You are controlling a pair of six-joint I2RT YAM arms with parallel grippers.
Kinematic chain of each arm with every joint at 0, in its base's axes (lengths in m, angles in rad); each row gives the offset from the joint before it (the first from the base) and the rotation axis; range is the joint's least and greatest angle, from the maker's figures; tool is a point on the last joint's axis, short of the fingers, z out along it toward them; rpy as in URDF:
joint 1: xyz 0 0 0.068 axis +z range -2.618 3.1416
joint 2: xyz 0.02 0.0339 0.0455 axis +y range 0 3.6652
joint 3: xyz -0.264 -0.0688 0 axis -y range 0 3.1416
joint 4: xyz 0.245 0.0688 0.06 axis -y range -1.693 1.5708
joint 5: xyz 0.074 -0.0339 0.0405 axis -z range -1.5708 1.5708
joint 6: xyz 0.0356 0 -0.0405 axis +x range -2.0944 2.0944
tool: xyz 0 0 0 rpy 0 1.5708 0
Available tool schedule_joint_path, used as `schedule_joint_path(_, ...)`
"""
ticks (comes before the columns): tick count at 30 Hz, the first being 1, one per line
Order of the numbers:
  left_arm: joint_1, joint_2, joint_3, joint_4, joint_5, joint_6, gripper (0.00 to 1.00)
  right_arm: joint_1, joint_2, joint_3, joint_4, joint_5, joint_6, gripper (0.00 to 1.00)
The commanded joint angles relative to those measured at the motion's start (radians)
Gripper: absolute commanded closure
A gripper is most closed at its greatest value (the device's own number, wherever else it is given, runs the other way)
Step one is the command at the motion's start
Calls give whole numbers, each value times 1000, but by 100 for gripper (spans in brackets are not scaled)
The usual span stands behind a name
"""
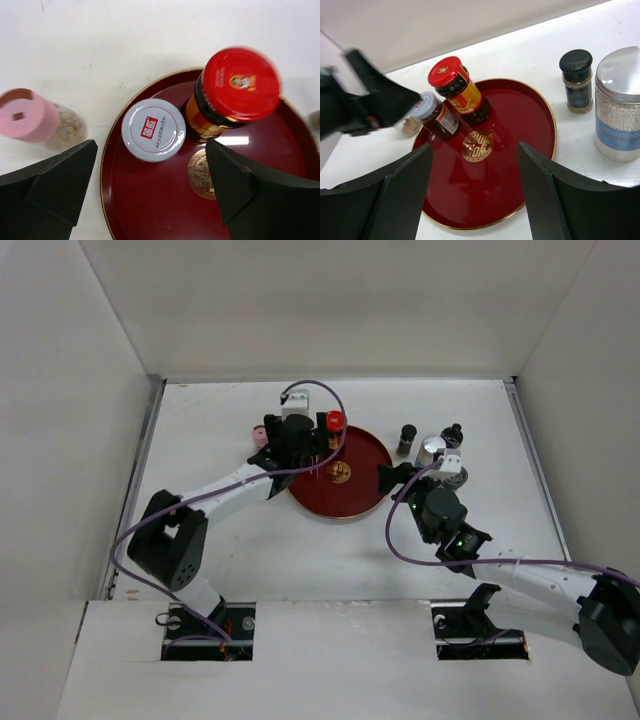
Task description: Organize the condiment bottles
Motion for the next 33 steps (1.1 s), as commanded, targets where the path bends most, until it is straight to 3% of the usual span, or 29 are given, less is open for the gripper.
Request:
schedule_joint_path(1,7,-169,-56,113,-52,1,10,-5,-8,4,51,-12,11,25)
schedule_joint_path(6,109,-258,-97,6,-41,-18,13,-5,1,4,52,-18,13,28)
schedule_joint_path(10,189,-244,-111,-31,-25,-27,15,-5,23,21,46,-42,7,52)
schedule_joint_path(11,206,-221,-105,-34,-11,-25,16,-5,35,26,42,-47,8,62)
schedule_joint_path(14,227,-160,-88,-28,-3,-22,17,-1,50,44,20,-52,5,70)
schedule_joint_path(16,238,-106,-62,-24,-2,-21,18,2,55,46,20,-52,1,67)
schedule_joint_path(23,257,35,30,-16,21,-18,28,4,63,46,26,-53,-1,32)
schedule_joint_path(30,275,83,76,-4,9,-1,39,6,70,46,28,-56,1,31)
schedule_joint_path(33,277,87,70,2,2,5,49,6,72,49,26,-61,-2,31)
